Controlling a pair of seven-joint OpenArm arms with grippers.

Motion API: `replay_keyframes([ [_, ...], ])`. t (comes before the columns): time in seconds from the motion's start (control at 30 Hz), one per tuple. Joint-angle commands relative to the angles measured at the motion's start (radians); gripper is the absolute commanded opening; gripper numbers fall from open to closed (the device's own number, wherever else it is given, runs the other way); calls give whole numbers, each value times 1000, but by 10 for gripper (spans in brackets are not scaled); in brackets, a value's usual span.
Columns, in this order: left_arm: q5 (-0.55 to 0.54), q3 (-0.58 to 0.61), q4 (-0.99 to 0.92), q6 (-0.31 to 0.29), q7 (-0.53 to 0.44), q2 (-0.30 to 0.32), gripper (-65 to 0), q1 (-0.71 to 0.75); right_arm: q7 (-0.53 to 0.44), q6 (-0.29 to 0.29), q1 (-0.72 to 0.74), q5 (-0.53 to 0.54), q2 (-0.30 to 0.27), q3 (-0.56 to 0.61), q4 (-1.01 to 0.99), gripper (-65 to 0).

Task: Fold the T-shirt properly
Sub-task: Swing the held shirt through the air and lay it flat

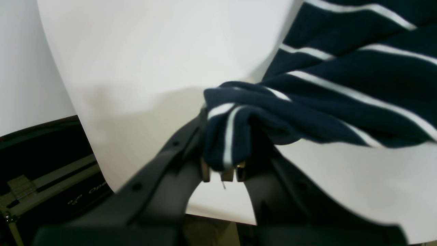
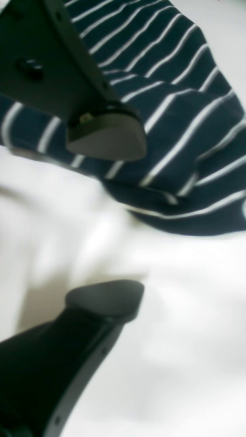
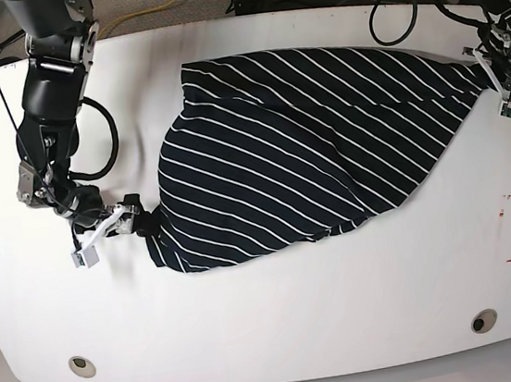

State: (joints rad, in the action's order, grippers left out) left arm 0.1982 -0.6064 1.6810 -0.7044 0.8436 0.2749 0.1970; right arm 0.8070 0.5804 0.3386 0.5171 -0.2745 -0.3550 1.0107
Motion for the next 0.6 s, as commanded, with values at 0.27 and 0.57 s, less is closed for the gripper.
replay_keyframes([
  [0.27, -1, -4, 18, 6, -10, 19, -650, -12, -110, 33, 99, -65, 25, 0, -160, -263],
  [0.57, -1, -2, 18, 6, -10, 19, -650, -15, -171, 31, 129, -171, 96, -2, -195, -273],
])
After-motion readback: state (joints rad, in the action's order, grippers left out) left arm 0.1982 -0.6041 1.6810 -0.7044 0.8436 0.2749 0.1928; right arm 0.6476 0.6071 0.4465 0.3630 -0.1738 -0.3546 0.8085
